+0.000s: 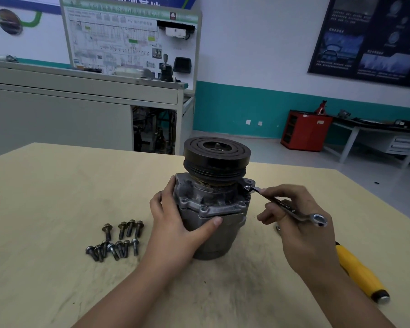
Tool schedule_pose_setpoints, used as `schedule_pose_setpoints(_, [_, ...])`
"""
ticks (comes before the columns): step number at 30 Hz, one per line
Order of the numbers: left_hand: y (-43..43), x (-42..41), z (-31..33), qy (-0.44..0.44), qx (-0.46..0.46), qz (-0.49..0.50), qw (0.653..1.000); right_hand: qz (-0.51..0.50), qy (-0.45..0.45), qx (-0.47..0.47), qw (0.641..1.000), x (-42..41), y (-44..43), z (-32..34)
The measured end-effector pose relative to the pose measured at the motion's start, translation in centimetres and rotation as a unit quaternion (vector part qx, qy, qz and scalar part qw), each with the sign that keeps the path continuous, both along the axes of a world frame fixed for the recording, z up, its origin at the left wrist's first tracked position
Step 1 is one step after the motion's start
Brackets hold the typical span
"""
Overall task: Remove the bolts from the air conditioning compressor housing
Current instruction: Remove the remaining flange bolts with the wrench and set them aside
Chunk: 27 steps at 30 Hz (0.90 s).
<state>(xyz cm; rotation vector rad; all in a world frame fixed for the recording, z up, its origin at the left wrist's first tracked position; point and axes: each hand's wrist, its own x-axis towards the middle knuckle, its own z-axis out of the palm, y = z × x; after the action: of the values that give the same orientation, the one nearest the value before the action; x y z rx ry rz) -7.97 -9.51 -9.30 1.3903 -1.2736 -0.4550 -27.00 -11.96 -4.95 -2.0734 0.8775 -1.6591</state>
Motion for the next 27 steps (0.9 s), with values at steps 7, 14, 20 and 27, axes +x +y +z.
schedule_pose_setpoints(7, [0.0, 0.1, 0.0, -0.001, 0.001, -0.005, 1.0, 0.07, -0.19, 0.134, 0.97, -0.7, -0.9, 0.4])
schedule_pose_setpoints(14, [-0.1, 0.0, -0.1, 0.002, -0.006, -0.001, 1.0, 0.074, -0.287, 0.237, 0.925, -0.5, -3.4, 1.2])
schedule_pose_setpoints(20, [-0.1, 0.0, 0.0, 0.001, 0.0, 0.0, 1.0, 0.083, -0.33, 0.315, 0.886, 0.9, -5.8, 1.7])
schedule_pose_setpoints(27, [0.0, 0.1, 0.0, -0.004, 0.002, -0.002, 1.0, 0.087, -0.292, 0.393, 0.868, 2.5, -8.1, 2.3])
